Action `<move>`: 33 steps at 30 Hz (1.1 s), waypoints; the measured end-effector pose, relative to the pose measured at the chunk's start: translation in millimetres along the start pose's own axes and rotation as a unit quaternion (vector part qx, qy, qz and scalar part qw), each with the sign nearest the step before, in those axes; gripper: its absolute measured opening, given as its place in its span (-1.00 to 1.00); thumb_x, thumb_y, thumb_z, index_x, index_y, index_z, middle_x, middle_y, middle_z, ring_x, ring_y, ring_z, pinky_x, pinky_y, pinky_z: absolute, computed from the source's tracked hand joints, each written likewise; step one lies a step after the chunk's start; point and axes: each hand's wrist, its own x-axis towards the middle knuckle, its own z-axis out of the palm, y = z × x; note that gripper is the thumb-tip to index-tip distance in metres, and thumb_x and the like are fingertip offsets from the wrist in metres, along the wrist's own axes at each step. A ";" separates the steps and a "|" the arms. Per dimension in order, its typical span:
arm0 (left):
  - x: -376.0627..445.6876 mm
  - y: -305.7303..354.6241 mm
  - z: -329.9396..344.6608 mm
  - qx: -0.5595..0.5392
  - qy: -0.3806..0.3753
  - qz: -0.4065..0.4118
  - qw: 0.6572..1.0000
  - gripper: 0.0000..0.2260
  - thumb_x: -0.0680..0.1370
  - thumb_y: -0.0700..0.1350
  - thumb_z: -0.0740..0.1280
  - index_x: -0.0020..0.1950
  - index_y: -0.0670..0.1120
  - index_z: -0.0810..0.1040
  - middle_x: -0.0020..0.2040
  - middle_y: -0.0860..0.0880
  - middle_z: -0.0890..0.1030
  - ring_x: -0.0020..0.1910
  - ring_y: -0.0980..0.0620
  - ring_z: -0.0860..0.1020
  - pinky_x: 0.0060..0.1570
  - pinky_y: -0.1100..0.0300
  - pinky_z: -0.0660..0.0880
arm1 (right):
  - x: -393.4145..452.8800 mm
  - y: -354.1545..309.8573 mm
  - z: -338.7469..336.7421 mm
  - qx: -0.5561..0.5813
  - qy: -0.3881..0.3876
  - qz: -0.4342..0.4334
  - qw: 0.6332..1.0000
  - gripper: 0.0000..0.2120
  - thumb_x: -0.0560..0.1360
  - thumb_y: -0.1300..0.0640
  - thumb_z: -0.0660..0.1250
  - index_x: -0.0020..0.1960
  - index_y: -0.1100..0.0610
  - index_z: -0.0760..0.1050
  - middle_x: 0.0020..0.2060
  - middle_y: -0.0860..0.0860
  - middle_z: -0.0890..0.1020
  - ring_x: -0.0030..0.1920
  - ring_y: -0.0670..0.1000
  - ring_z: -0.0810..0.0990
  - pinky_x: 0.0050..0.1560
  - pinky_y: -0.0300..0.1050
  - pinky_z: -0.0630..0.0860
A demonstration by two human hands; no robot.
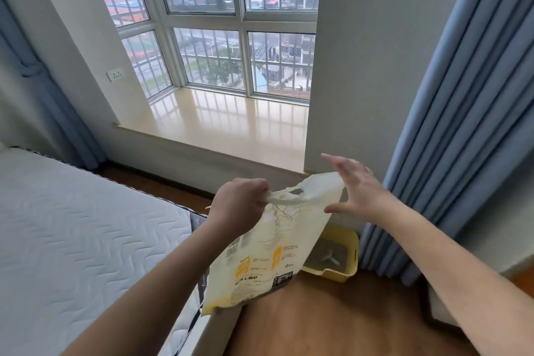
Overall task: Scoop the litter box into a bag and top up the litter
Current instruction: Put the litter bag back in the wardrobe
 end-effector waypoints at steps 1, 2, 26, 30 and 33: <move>-4.3 1.5 -1.6 0.015 -0.002 -0.002 1.000 -0.86 0.54 -0.14 0.26 -0.01 -0.04 0.60 -0.18 -0.02 0.64 -0.19 -0.11 0.56 -0.20 0.06 0.54 | 4.9 -3.0 -1.2 -0.044 -0.012 -0.046 0.998 -0.01 0.30 -0.18 0.51 0.50 -0.25 -0.07 0.48 -0.09 0.22 0.48 0.06 0.16 0.46 0.14 0.13; -8.8 3.0 -3.9 0.026 -0.005 -0.006 1.000 -0.86 0.54 -0.14 0.26 -0.01 -0.04 0.61 -0.19 -0.03 0.64 -0.20 -0.11 0.56 -0.21 0.05 0.55 | 10.3 -7.5 -1.9 -0.078 -0.028 -0.080 0.993 -0.06 0.32 -0.17 0.49 0.51 -0.23 -0.02 0.47 -0.10 0.26 0.48 0.05 0.17 0.48 0.11 0.11; -240.6 -6.5 -91.2 0.229 0.097 -0.260 0.933 -0.80 0.40 -0.08 0.48 -0.34 -0.04 0.49 -0.51 0.02 0.50 -0.59 -0.02 0.45 -0.55 0.28 0.27 | -8.8 -208.3 46.8 -0.003 0.076 -0.498 0.864 -0.80 0.36 0.01 0.54 -0.28 0.00 0.52 -0.40 -0.18 0.59 -0.37 -0.08 0.60 -0.27 -0.21 0.48; -309.7 -5.8 -126.9 0.155 0.132 -0.368 0.907 -0.82 0.56 0.03 0.32 -0.12 -0.05 0.61 -0.26 -0.02 0.65 -0.29 -0.04 0.57 -0.31 0.20 0.36 | -48.8 -282.4 49.9 -0.031 0.045 -0.531 0.845 -0.85 0.45 -0.06 0.44 -0.25 -0.06 0.54 -0.33 -0.20 0.64 -0.33 -0.15 0.61 -0.13 -0.22 0.35; -371.4 -4.1 -149.8 0.124 0.145 -0.426 0.884 -0.82 0.54 0.04 0.35 -0.16 -0.05 0.59 -0.23 -0.02 0.65 -0.24 -0.02 0.57 -0.28 0.18 0.36 | -89.1 -339.6 54.4 -0.032 0.030 -0.554 0.831 -0.89 0.51 -0.06 0.36 -0.17 -0.07 0.57 -0.25 -0.17 0.66 -0.24 -0.10 0.61 -0.14 -0.20 0.30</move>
